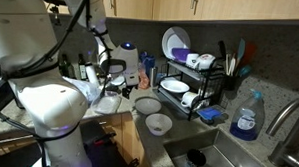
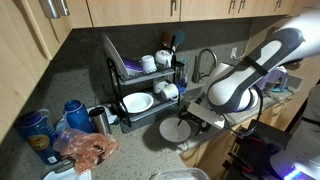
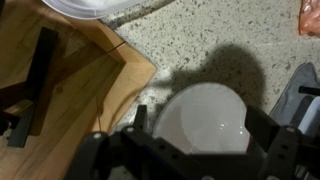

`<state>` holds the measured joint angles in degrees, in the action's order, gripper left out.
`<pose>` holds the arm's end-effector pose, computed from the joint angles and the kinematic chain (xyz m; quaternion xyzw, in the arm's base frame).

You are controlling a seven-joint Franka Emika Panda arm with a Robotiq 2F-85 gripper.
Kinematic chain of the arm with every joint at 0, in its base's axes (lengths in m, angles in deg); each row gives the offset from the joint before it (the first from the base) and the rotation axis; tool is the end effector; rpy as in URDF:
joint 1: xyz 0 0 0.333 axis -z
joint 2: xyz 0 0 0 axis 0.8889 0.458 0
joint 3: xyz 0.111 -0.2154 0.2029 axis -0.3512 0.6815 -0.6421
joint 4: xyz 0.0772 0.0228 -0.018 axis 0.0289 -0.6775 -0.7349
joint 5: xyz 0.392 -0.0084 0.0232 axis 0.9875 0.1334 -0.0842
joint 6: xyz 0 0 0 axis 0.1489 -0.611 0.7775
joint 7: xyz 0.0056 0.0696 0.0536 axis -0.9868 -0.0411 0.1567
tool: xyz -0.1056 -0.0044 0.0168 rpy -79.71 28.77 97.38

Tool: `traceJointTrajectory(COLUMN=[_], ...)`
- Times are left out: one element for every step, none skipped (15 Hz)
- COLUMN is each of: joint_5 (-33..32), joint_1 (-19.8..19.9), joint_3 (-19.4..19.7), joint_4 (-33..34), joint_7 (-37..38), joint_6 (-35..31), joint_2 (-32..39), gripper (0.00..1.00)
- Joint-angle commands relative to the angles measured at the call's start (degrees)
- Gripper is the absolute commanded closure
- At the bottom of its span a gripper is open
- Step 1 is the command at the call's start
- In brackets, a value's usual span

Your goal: Pick the plate and put it on the bottom rack

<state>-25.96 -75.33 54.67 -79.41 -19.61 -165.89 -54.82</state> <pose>0.3691 0.1517 0.2644 -0.8038 0.5608 -0.0406 0.1944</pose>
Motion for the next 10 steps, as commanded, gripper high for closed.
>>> traceJointTrajectory(joint_5=[3.13, 3.75, 4.0, 4.5, 4.78, 5.23, 5.72, 6.55, 7.78, 8.99], joint_1=[-0.53, -0.48, -0.33, -0.23, -0.08, 0.05, 0.16, 0.31, 0.57, 0.71], joint_3=[-0.65, -0.5, -0.37, -0.34, -0.31, -0.36, -0.4, -0.53, -0.72, -0.86], joint_4=[3.82, 4.61, 5.41, 6.12, 7.01, 7.66, 8.36, 9.03, 9.88, 10.47], joint_7=[2.5, 2.91, 3.19, 3.38, 3.69, 3.65, 3.68, 3.55, 3.36, 3.41], joint_6=[-5.47, -6.12, -6.58, -6.96, -7.09, -7.16, -7.43, -7.79, -8.55, -9.33], joint_2=[9.08, 10.75, 12.32, 13.69, 15.1, 16.23, 17.32, 18.18, 19.1, 19.74], gripper=[0.0, 0.0, 0.0, 0.0, 0.0, 0.0, 0.0, 0.0, 0.0, 0.0])
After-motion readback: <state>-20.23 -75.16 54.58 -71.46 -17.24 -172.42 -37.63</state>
